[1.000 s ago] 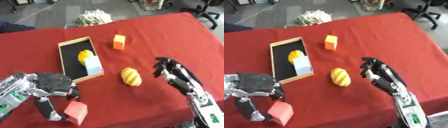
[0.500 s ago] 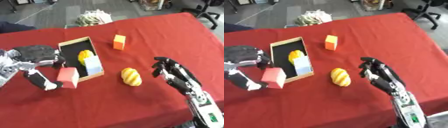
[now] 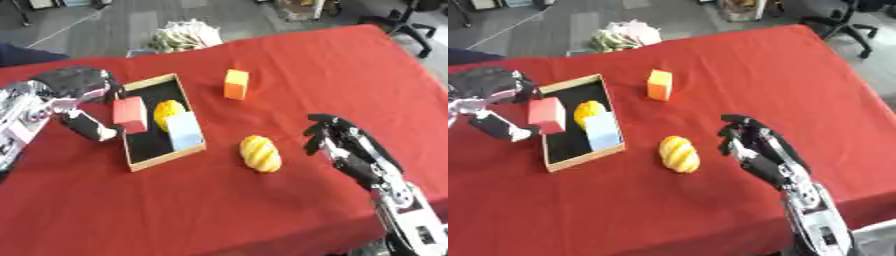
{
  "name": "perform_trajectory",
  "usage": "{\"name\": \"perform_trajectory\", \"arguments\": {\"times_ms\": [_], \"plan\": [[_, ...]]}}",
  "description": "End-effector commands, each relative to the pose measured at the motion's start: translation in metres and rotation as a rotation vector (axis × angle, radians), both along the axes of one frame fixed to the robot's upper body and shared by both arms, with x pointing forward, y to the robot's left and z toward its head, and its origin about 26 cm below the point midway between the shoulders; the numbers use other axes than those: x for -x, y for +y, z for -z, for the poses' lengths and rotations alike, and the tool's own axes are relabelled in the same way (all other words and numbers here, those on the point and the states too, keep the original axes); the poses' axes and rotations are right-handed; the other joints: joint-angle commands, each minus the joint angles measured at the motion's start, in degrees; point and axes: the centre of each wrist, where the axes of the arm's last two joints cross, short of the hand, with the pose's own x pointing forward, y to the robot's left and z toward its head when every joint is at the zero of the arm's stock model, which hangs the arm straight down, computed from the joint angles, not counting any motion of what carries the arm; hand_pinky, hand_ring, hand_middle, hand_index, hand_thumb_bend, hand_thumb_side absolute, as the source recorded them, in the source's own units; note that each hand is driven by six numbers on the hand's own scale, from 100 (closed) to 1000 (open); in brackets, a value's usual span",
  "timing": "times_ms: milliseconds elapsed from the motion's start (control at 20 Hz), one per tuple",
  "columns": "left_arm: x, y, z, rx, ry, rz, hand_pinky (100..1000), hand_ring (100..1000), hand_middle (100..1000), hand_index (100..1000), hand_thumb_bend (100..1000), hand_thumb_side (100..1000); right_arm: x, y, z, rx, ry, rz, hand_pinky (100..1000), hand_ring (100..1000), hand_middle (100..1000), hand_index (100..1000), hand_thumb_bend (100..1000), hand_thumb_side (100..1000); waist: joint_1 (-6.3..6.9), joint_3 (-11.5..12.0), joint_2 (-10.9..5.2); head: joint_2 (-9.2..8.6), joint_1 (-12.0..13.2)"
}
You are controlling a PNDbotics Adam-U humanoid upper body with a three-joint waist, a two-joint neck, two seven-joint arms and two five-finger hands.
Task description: Pick up objects on the table and place them in the box.
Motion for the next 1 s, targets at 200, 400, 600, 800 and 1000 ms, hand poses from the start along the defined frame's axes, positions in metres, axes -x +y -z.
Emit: {"name": "perform_trajectory", "arguments": {"times_ms": [200, 400, 600, 800, 1000], "plan": [[-0.001, -0.006, -0.001, -0.023, 0.015, 0.04, 687, 534, 493, 685, 360, 369, -0.002, -0.001, -0.005, 0.006, -0.017, 0.0, 540, 560, 612, 834, 100, 407, -0.22, -0.18, -1.37, 0.23, -0.14], [0.0, -0.01, 0.001, -0.061, 0.051, 0.047, 714, 571, 536, 729, 431, 396, -0.002, -0.001, -0.005, 0.007, -0.017, 0.002, 540, 560, 612, 834, 100, 407, -0.28, -0.12, -1.4, 0.23, -0.21], [0.001, -0.012, 0.002, -0.104, 0.062, 0.059, 761, 649, 624, 829, 591, 428, -0.002, -0.001, -0.005, 0.006, -0.017, 0.003, 539, 560, 611, 834, 100, 406, -0.33, -0.12, -1.43, 0.23, -0.26], [0.004, -0.012, -0.004, -0.105, 0.028, 0.076, 808, 730, 725, 908, 653, 403, -0.002, -0.001, -0.005, 0.006, -0.017, 0.004, 539, 560, 611, 834, 100, 407, -0.36, -0.04, -1.43, 0.23, -0.33], [0.011, -0.009, -0.018, -0.022, -0.02, 0.083, 823, 742, 752, 914, 536, 322, -0.003, -0.002, -0.007, 0.013, -0.025, 0.004, 539, 560, 611, 836, 100, 395, -0.5, 0.11, -1.45, 0.23, -0.5]]}}
